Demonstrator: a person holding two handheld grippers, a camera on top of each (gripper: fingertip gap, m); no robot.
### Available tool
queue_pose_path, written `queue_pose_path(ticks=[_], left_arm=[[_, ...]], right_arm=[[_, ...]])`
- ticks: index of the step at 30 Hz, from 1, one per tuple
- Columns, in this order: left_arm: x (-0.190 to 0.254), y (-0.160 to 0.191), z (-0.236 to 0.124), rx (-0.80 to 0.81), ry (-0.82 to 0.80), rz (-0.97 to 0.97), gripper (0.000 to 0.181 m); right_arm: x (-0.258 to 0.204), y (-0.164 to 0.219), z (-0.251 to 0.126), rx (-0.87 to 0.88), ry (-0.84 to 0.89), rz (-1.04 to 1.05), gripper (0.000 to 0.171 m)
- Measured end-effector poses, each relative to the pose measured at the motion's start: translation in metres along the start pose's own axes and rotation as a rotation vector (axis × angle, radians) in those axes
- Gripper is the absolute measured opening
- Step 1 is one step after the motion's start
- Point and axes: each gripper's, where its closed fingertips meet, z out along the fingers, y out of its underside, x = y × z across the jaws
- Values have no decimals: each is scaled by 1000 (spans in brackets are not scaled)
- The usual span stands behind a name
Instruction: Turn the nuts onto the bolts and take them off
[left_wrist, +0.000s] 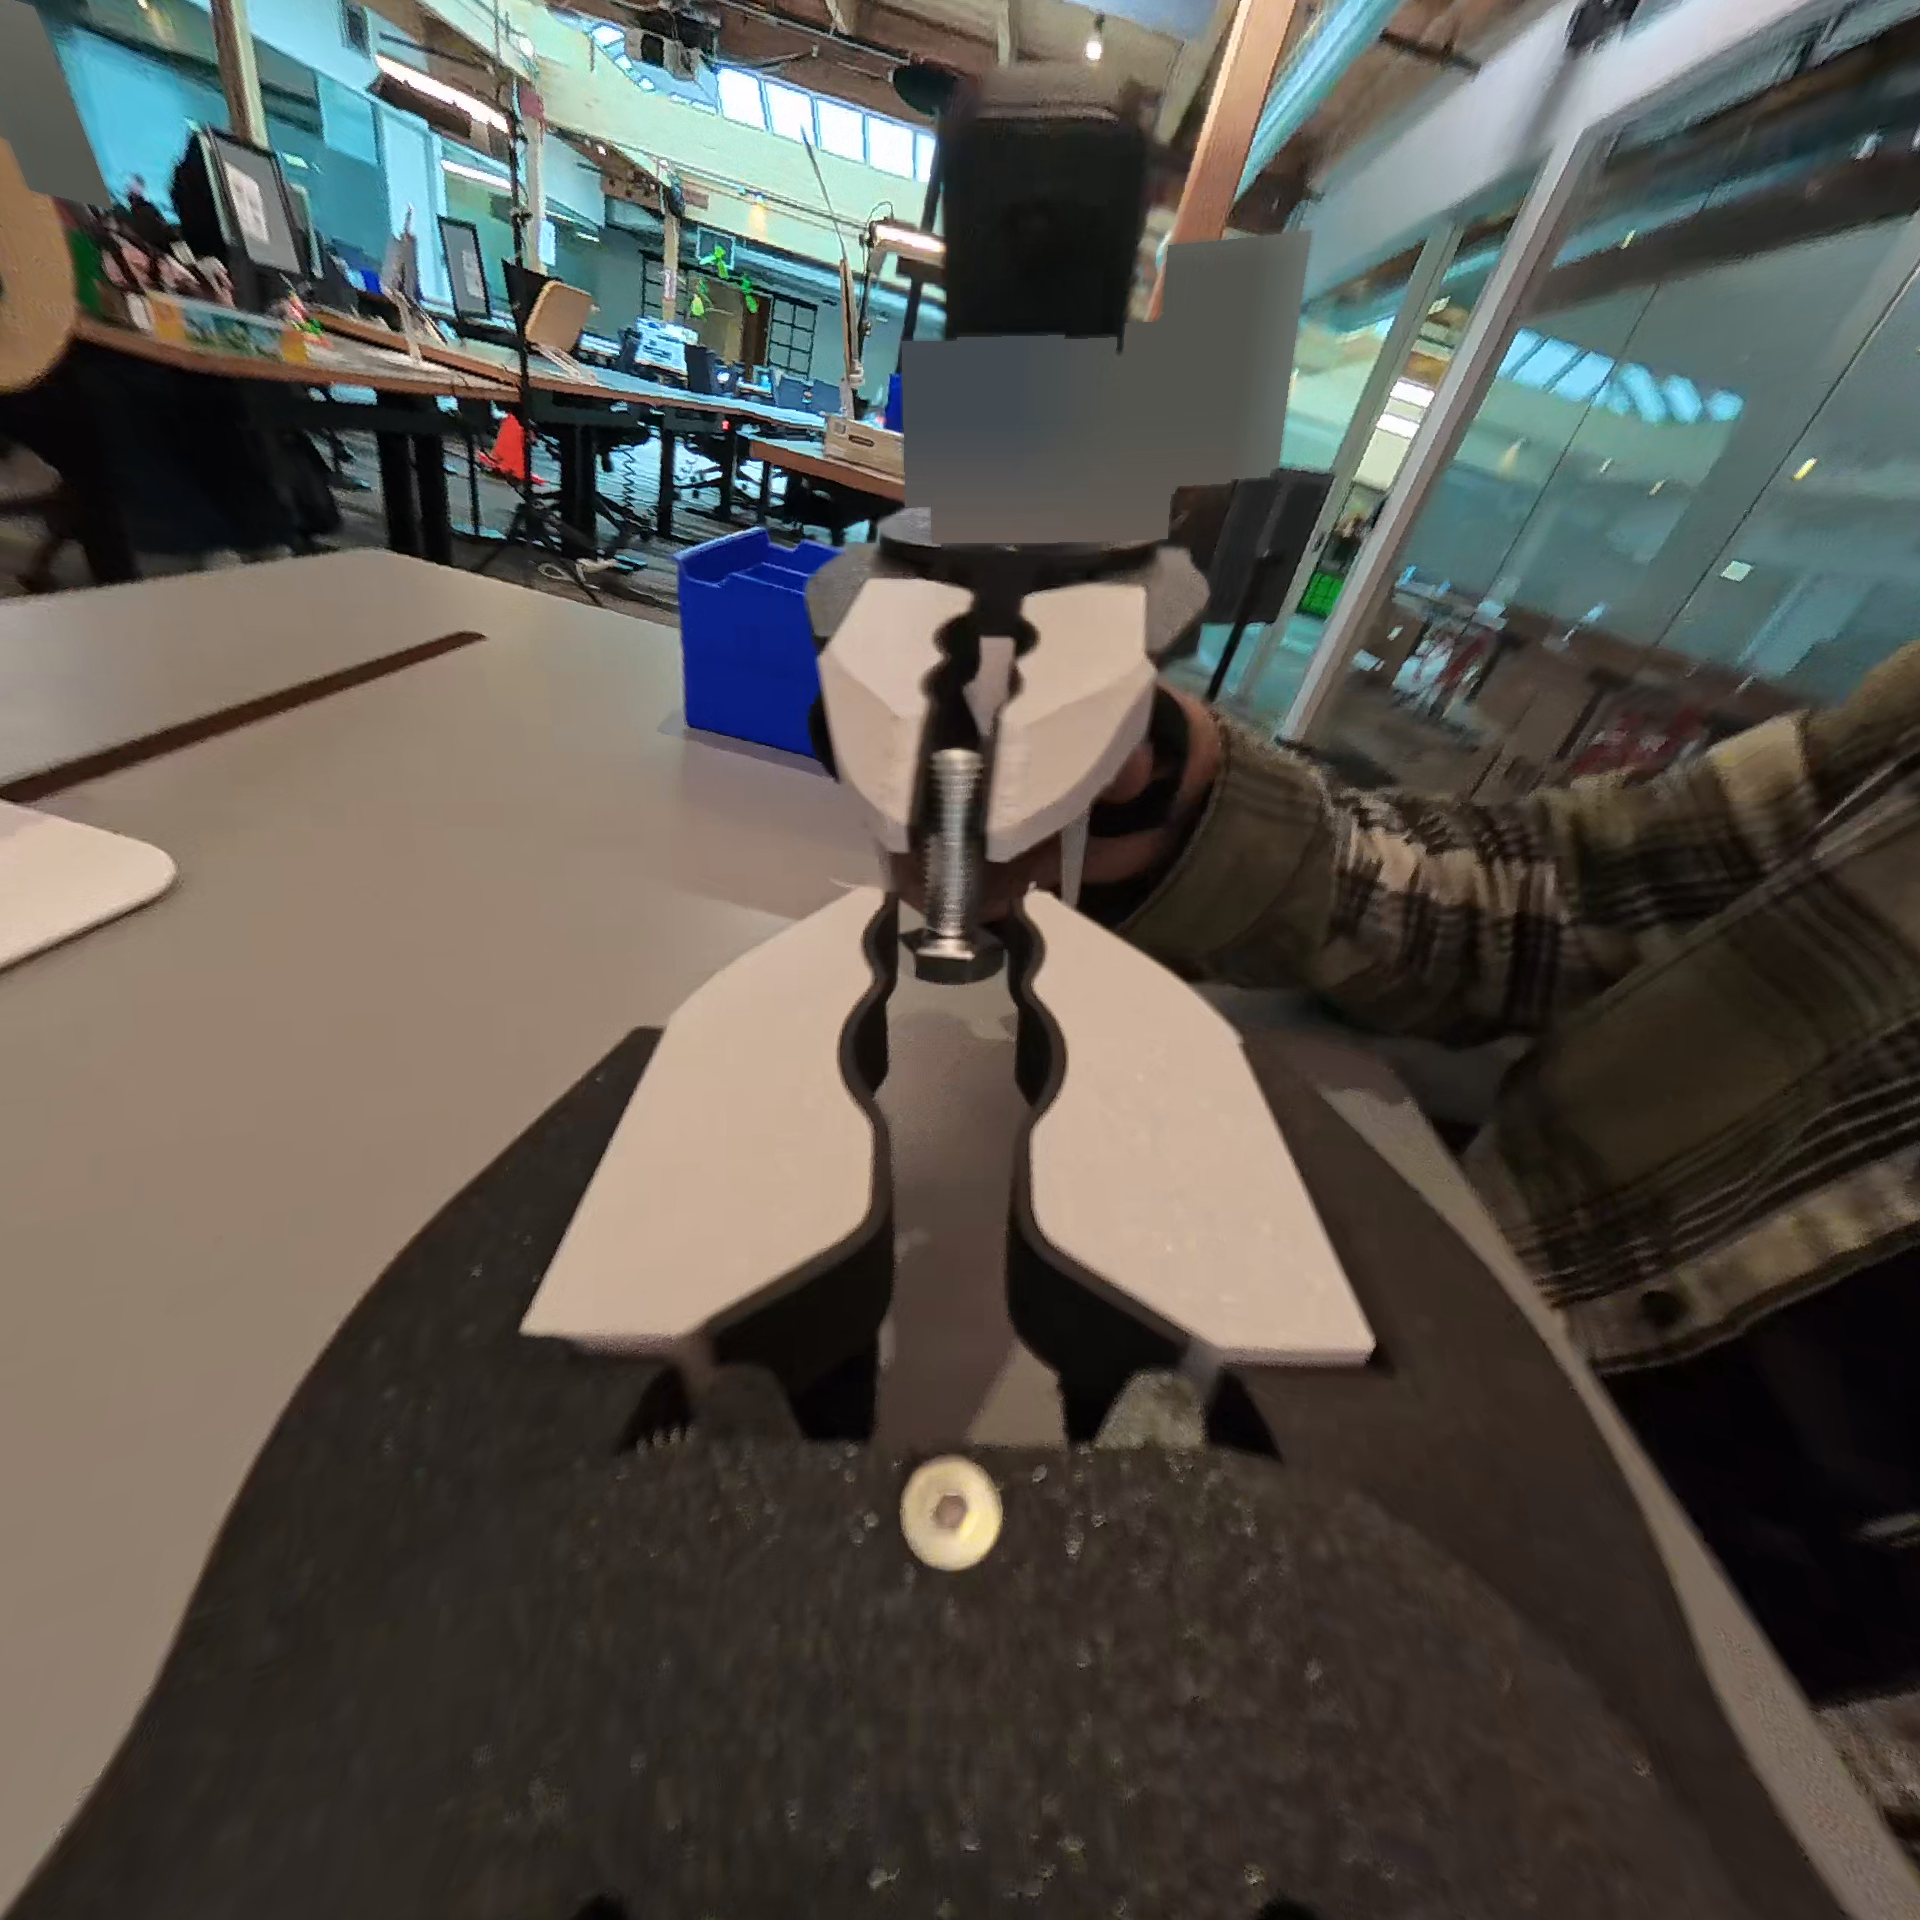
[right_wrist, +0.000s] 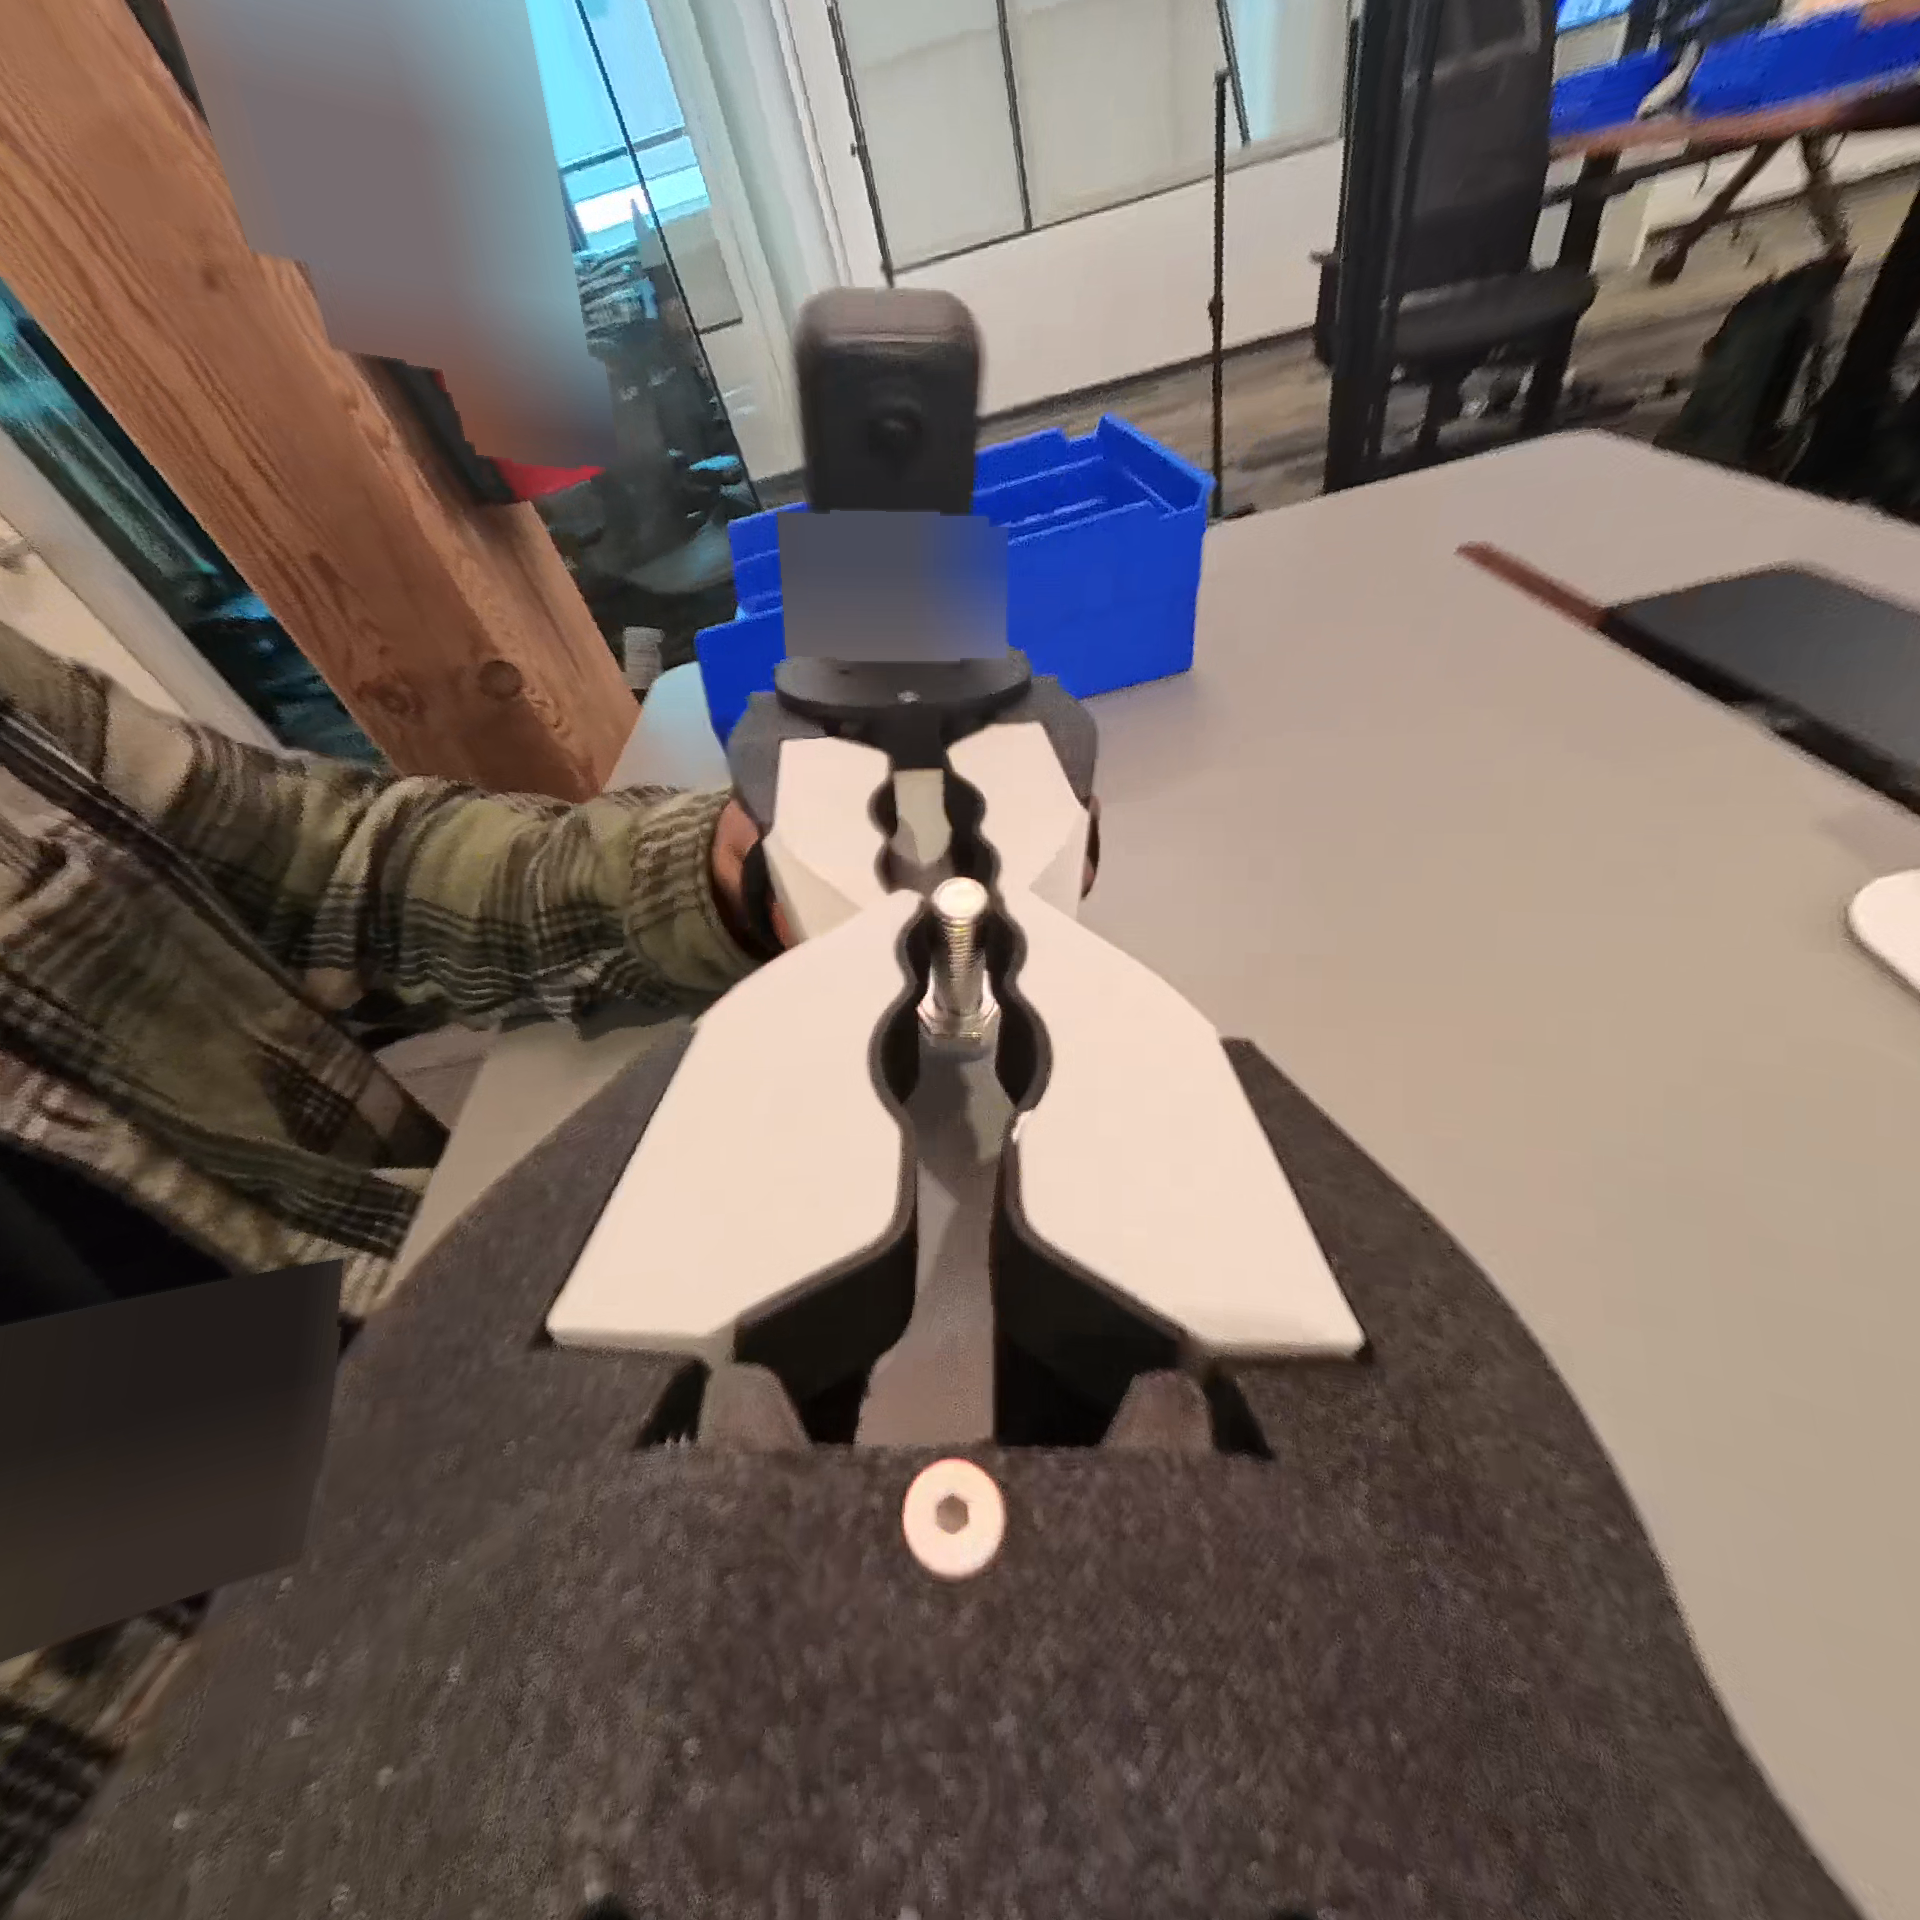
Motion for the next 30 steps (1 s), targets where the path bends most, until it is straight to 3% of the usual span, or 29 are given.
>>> queue_pose_path(ticks=[4, 7, 14, 30], left_arm=[[-1, 5, 2, -55, -66, 136, 38], [0, 10, 6, -84, -73, 146, 45], [6, 21, 13, -133, -20, 89, 30], [9, 25, 15, -143, 9, 39, 21]], right_arm=[[3, -3, -6, -1, -55, 161, 9], [4, 1, -8, -27, -62, 167, 9], [-2, 16, -5, -167, -57, 31, 9], [-11, 12, -4, -126, -111, -42, 9]])
